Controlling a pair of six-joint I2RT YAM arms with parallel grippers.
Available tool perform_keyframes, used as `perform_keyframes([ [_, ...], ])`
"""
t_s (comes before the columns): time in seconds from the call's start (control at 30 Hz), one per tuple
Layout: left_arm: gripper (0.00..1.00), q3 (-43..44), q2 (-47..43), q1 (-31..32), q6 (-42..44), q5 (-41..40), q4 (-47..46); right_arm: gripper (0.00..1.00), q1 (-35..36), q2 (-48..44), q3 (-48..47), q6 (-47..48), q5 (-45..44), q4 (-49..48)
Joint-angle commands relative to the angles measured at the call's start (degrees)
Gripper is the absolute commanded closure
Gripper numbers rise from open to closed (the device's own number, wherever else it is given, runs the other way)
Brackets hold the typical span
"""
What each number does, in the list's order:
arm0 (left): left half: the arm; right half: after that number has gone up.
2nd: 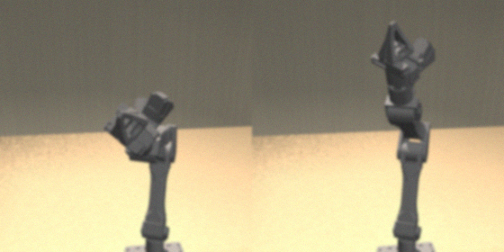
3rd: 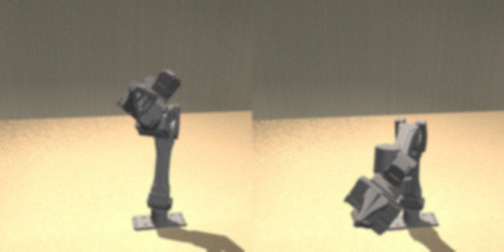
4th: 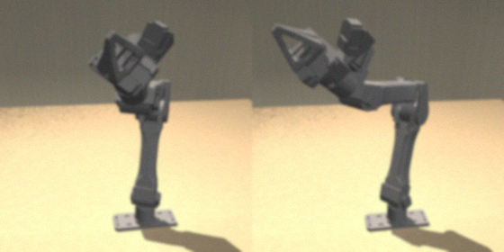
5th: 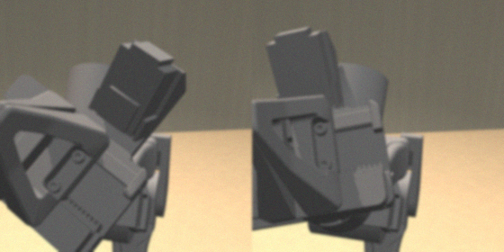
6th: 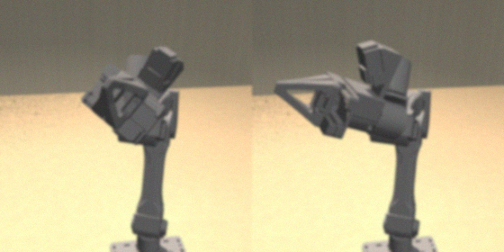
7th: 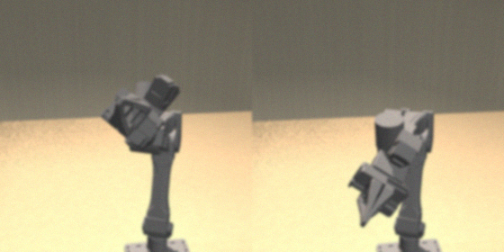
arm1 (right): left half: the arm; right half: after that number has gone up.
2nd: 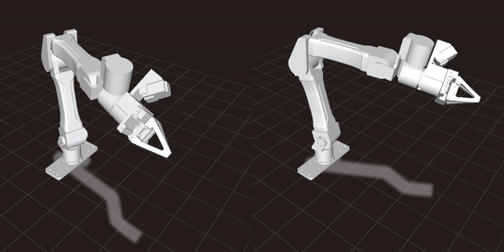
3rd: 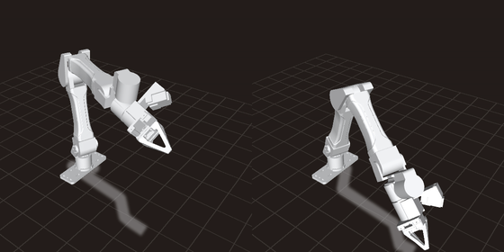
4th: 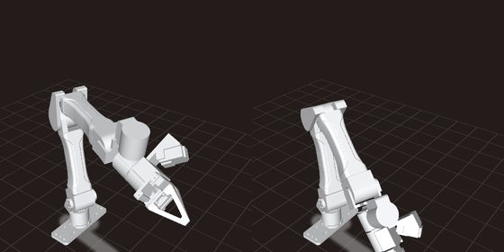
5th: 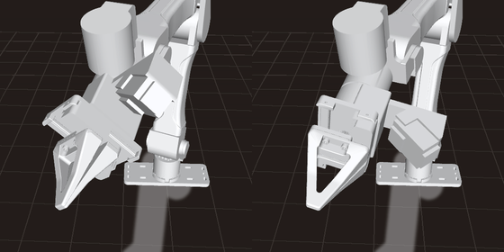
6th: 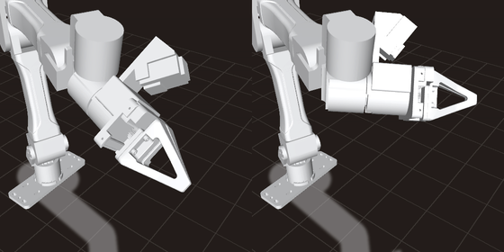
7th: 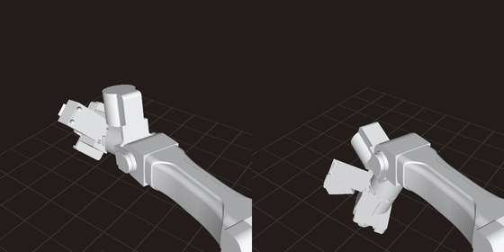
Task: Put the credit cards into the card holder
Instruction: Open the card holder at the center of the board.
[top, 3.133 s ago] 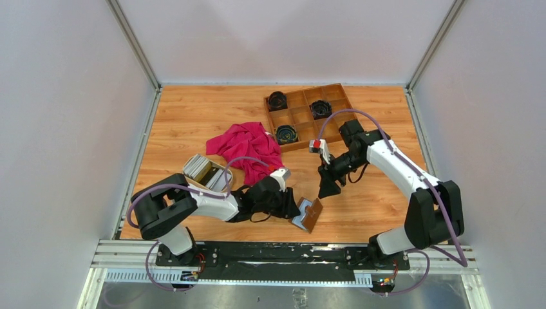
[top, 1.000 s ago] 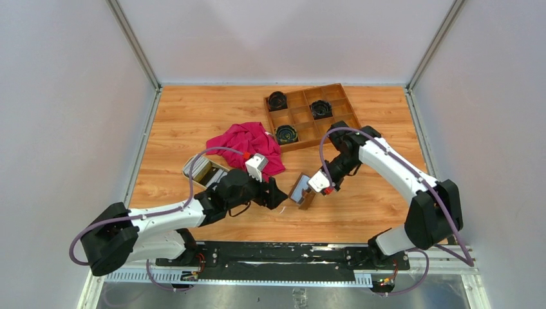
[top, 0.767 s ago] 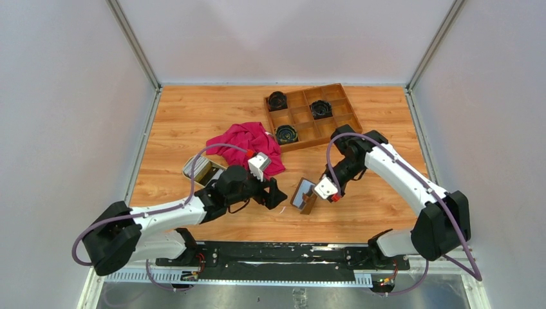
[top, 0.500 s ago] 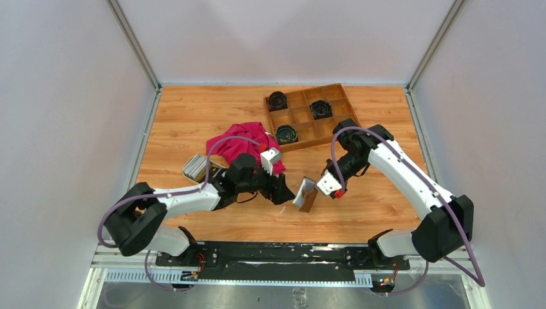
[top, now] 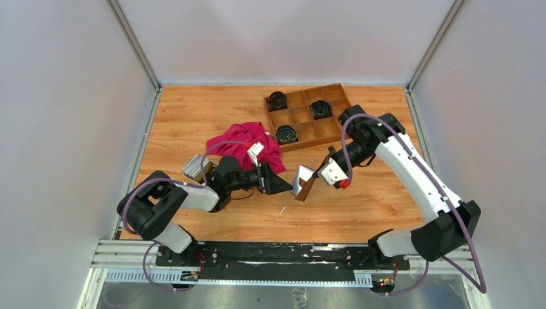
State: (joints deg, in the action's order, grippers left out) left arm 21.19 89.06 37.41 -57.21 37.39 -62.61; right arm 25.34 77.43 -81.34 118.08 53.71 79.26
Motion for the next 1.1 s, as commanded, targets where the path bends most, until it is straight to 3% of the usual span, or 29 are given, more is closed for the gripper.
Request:
perform_keyframes([
  [0.0, 0.19, -3.39, 4.08, -1.71, -12.99, 0.66, -18.08, 1.0, -1.34, 0.51, -3.44, 6.93, 3.61, 3.15],
  [0.17, 0.18, -4.47, 7.68, -2.81, -17.51, 0.7, -24.83, 1.0, -1.7, 0.53, -5.07, 6.9, 5.01, 4.36],
  [0.37, 0.2, -3.44, 6.95, -2.86, -19.47, 1.13, -24.93, 1.0, -1.91, 0.71, -7.36, 6.82, 6.81, 5.57],
  [0.6, 0.28, -3.06, 6.8, -2.94, -22.88, -0.26, -25.05, 1.0, -1.96, 0.62, -10.49, 6.72, 8.32, 7.16],
  [0.9, 0.29, -0.81, 4.48, -2.91, -26.91, 1.26, -25.14, 1.0, -1.98, 0.68, -10.93, 6.93, 10.13, 7.43],
  [1.07, 0.41, -0.1, 3.66, -2.82, -28.71, 2.06, -25.13, 1.0, -2.0, 0.96, -10.29, 6.75, 11.29, 6.58],
])
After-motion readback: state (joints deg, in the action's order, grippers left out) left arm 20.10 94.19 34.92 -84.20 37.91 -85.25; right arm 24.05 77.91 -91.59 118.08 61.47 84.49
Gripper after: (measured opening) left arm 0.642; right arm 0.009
